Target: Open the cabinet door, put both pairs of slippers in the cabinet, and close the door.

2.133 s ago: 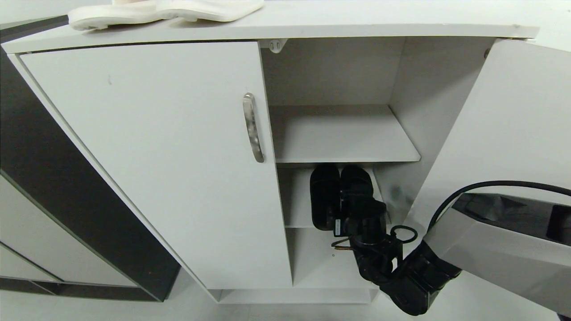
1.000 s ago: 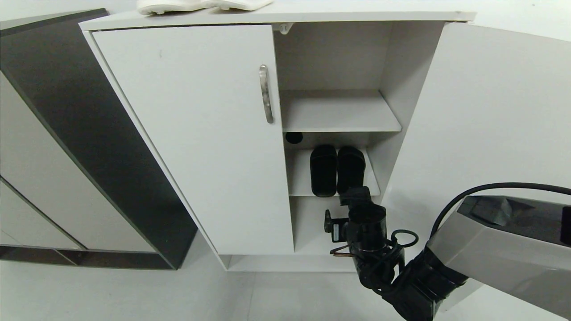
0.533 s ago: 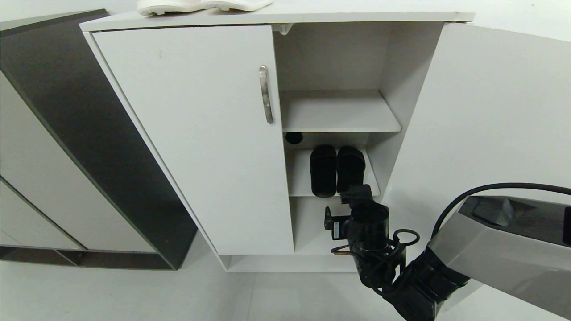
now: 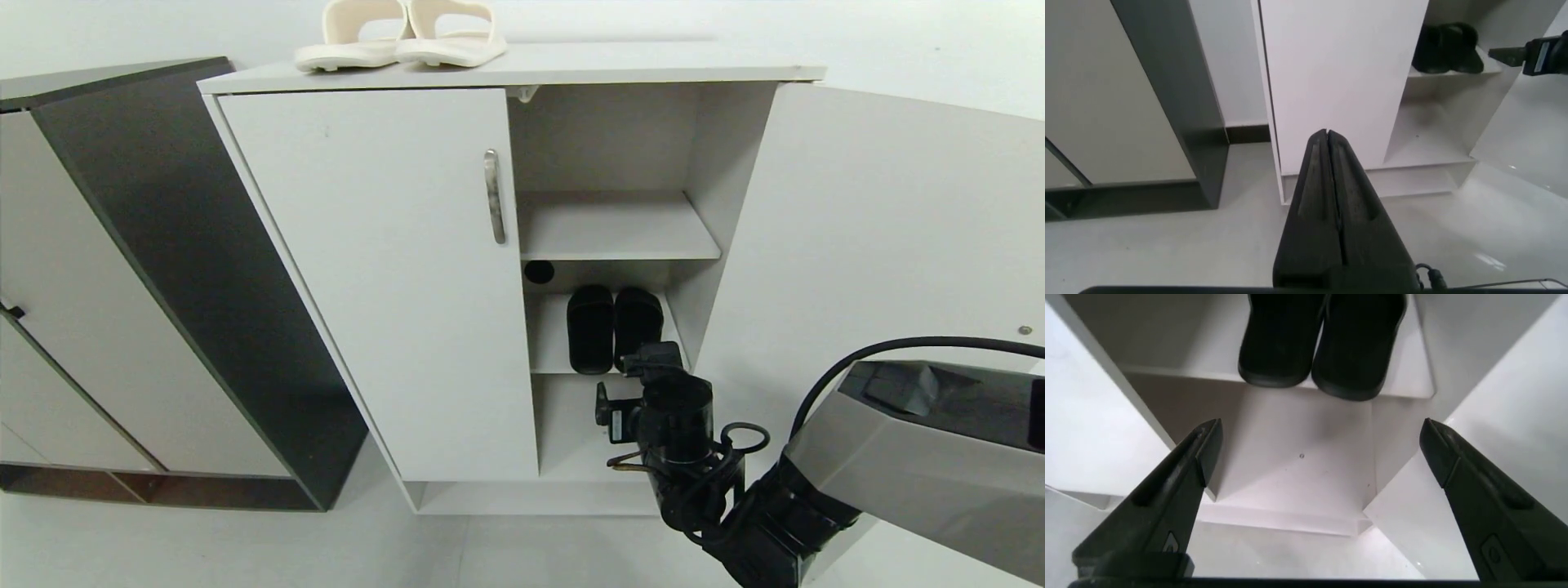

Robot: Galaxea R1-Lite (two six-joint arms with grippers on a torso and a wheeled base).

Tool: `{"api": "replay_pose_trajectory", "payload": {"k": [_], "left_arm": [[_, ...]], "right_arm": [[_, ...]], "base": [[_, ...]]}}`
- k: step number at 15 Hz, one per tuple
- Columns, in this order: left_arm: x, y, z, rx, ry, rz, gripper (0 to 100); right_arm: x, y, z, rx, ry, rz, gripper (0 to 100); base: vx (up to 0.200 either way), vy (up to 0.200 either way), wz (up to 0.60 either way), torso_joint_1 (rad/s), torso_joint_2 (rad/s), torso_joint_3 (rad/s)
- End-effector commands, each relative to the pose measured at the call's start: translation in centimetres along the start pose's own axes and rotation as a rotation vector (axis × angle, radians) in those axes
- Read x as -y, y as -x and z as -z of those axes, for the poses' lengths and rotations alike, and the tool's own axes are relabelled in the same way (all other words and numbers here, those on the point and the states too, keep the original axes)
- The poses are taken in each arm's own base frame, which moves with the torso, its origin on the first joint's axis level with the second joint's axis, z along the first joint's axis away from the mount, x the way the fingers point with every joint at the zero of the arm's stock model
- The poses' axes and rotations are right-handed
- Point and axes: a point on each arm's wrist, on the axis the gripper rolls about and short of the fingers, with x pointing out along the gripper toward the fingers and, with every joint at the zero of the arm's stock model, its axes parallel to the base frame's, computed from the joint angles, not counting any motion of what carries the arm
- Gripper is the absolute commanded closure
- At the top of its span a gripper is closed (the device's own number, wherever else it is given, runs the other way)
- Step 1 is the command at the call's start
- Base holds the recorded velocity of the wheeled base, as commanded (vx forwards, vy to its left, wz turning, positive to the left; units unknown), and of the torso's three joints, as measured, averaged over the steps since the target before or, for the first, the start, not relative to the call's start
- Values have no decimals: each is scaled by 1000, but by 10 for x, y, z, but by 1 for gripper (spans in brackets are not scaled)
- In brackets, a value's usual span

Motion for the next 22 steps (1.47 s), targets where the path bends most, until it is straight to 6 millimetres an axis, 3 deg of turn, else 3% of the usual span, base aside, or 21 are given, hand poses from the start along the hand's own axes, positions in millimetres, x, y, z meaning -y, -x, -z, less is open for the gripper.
{"api": "replay_pose_trajectory", "payload": {"k": [1, 8, 18, 22], "left_arm": [[0, 0, 0, -1, 0, 0, 100], [0, 0, 0, -1, -2, 0, 100], [0, 0, 0, -1, 1, -2, 100], [0, 0, 0, -1, 1, -2, 100]], "right_arm": [[0, 0, 1, -2, 2, 1, 0], [3, 2, 4, 8, 33, 1, 0], [6, 5, 7, 9, 58, 3, 0], [7, 6, 6, 30, 66, 2, 0]], "base": [[0, 0, 0, -2, 2, 207], [0, 0, 0, 2, 2, 194], [0, 0, 0, 1, 0, 13], [0, 200, 0, 5, 1, 4]]}}
